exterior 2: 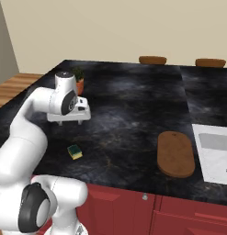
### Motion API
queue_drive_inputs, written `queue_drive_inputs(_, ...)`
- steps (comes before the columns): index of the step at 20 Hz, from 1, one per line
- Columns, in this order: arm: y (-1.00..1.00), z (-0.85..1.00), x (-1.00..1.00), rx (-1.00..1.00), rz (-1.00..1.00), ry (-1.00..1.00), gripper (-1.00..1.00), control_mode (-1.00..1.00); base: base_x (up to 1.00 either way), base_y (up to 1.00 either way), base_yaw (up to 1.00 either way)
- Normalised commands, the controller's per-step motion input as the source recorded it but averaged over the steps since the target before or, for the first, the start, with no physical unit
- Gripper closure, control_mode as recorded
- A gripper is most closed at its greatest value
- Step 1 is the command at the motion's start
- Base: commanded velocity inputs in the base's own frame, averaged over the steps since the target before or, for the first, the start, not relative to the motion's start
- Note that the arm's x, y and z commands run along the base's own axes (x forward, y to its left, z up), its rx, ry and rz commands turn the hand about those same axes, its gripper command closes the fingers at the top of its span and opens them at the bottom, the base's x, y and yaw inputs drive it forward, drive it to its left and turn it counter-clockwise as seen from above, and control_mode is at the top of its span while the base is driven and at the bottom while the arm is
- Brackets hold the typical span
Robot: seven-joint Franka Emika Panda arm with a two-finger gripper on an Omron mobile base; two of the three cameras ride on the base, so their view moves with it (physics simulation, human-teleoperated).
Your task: Pick up the sponge from the counter and clean the cutting board by briefly scrubbing or pressing down on the cutting board. Once finished, release the sponge.
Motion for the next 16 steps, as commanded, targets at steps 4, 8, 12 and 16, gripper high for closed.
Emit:
queue_drive_inputs(4, 0.34, -0.63, 0.36, -0.04, 0.25, 0.02, -1.0, -1.0, 0.0, 0.0, 0.0)
queue_drive_inputs(8, 0.2, -0.48, 0.28, -0.07, 0.17, 0.08, -1.0, -1.0, 0.0, 0.0, 0.0)
queue_drive_inputs(12, 0.07, -0.48, 0.21, -0.1, 0.13, 0.14, -1.0, -1.0, 0.0, 0.0, 0.0)
queue_drive_inputs(16, 0.0, -0.53, 0.23, -0.05, 0.12, 0.07, -1.0, -1.0, 0.0, 0.0, 0.0)
